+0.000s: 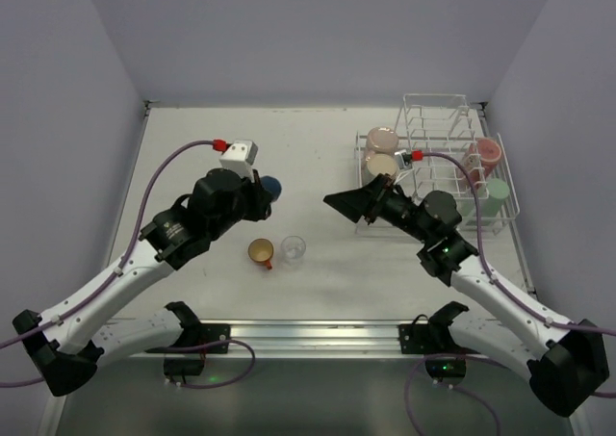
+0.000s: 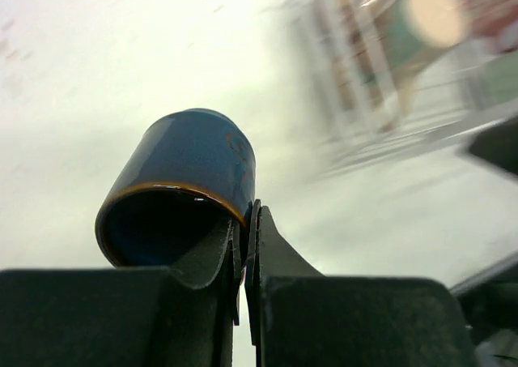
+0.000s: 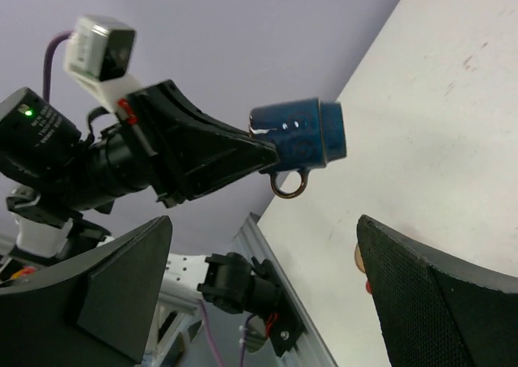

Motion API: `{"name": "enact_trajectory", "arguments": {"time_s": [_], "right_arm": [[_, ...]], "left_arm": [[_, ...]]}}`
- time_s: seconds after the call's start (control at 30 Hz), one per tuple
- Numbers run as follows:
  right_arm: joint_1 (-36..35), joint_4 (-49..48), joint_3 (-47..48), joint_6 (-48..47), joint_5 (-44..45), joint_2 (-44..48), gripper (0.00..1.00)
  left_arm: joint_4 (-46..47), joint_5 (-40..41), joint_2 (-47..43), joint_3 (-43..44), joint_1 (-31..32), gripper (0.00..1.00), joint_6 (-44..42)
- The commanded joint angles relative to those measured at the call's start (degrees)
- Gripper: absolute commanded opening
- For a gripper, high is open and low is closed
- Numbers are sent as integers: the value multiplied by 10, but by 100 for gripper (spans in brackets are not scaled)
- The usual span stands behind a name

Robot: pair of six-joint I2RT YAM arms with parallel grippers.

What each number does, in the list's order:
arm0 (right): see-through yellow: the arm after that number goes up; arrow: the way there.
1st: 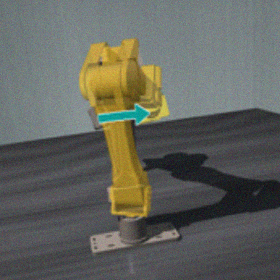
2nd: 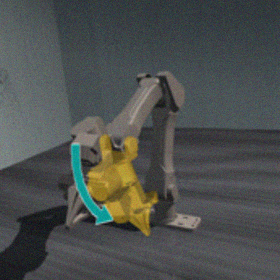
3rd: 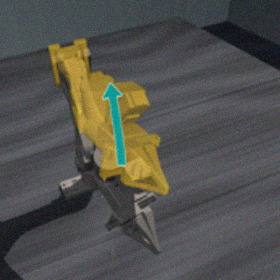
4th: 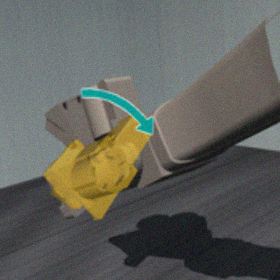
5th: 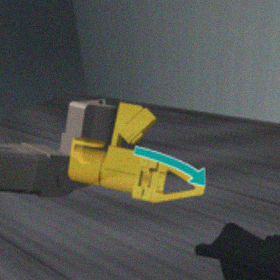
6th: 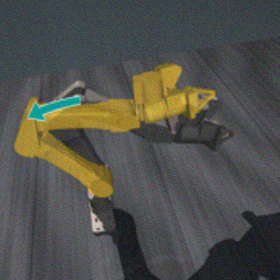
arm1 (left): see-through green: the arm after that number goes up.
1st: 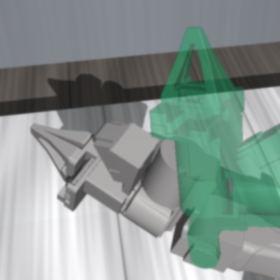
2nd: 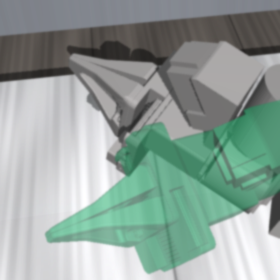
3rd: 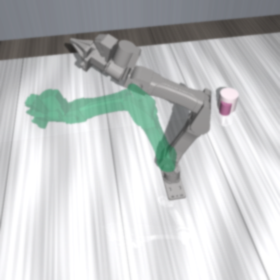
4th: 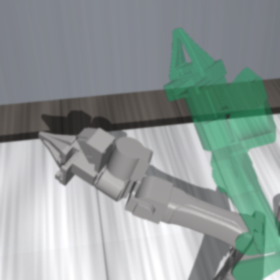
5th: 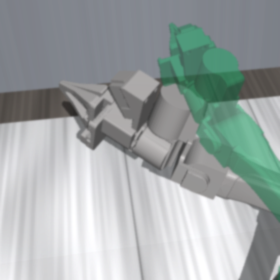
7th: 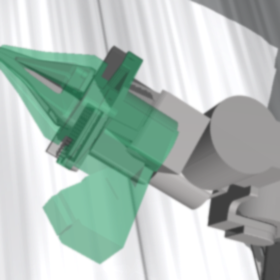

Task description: Unload the cups from the dish rack

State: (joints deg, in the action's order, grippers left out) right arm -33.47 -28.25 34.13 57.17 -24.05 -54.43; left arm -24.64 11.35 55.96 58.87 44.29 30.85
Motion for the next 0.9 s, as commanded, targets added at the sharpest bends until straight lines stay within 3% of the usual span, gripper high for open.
{"name": "enact_trajectory", "arguments": {"time_s": [0.0, 0.2, 0.37, 0.57, 0.87], "right_arm": [[-1, 101, 16, -79, 51, 49, 99], [-1, 179, 9, -125, 95, 98, 99], [-2, 224, 8, -160, 110, 142, 99], [-1, 267, -2, -184, 134, 191, 99], [-2, 307, 0, -205, 158, 225, 99]], "left_arm": [[-241, 154, 6, 50, -5, 0, -42], [-288, 157, 15, -18, -60, 0, -6], [-245, 82, 20, -41, -153, 0, -18], [-168, -68, 59, -120, -260, 0, -26], [-153, -133, 93, -146, -265, 0, -11]]}}
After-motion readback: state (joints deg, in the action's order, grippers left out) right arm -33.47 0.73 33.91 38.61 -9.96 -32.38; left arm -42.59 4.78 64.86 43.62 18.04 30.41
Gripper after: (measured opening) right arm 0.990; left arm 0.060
